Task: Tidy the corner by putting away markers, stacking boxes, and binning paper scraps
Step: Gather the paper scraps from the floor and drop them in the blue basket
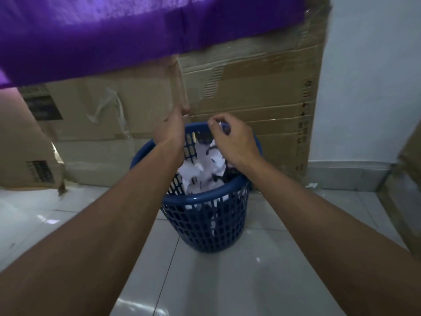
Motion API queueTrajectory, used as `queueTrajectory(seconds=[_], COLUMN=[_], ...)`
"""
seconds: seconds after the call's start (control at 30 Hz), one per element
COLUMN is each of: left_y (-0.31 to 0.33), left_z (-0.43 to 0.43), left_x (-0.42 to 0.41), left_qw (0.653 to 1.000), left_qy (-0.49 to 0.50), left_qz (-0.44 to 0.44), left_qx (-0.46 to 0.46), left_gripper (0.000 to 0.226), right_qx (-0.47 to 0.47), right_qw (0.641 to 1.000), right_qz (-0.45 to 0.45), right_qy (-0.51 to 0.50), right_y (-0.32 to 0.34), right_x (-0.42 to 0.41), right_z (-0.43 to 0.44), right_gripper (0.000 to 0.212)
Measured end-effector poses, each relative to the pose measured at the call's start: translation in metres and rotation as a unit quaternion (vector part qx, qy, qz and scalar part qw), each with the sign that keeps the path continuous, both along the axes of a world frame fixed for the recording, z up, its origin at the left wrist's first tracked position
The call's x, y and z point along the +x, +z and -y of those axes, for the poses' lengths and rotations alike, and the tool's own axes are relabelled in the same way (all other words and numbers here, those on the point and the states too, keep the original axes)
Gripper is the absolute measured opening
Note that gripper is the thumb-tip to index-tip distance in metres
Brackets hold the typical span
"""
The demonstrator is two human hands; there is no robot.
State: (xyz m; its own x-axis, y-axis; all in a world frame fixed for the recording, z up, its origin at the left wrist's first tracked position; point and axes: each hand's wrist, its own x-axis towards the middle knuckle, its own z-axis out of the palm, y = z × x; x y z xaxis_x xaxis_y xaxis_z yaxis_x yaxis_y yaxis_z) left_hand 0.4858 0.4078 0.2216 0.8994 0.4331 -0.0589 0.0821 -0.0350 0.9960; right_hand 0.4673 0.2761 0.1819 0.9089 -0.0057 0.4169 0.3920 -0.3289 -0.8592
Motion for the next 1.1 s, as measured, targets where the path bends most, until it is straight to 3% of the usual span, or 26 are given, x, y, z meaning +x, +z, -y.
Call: queueTrajectory(seconds=[0.1, 0.33, 0.43, 0.6, 0.7, 0.9, 1.1], left_y=[-0.004, -0.010, -0.024, -0.037, -0.033, -0.027, -0.041], left_z=[0.011, 0.058, 0.071, 0.111, 0.141, 0.202, 0.265], left_x=[-0.004, -0.001, 0.005, -0.011, -0.020, -0.043, -0.084], left_qw=[0.999, 0.985, 0.973, 0.964, 0.964, 0.966, 0.940], left_qy=[0.032, 0.080, 0.073, 0.067, 0.064, -0.049, -0.188], left_qz=[0.018, 0.025, 0.006, -0.003, 0.043, 0.149, 0.214], left_qx=[0.022, 0.148, 0.219, 0.256, 0.253, 0.204, 0.187], left_gripper=[0.012, 0.031, 0.023, 0.023, 0.022, 0.021, 0.021], right_qx=[-0.011, 0.001, -0.015, -0.029, -0.036, -0.026, -0.005], right_qw=[0.998, 0.990, 0.989, 0.990, 0.989, 0.979, 0.956], right_qz=[0.036, 0.064, 0.047, 0.034, 0.021, 0.028, 0.034], right_qy=[-0.045, -0.127, -0.136, -0.133, -0.140, -0.199, -0.290], right_y=[0.001, 0.005, 0.003, 0.001, 0.002, -0.001, -0.011], right_x=[-0.003, -0.019, -0.030, -0.051, -0.062, -0.079, -0.109], right_z=[0.010, 0.061, 0.084, 0.115, 0.133, 0.176, 0.228], right_gripper=[0.015, 0.015, 0.015, 0.012, 0.013, 0.014, 0.015])
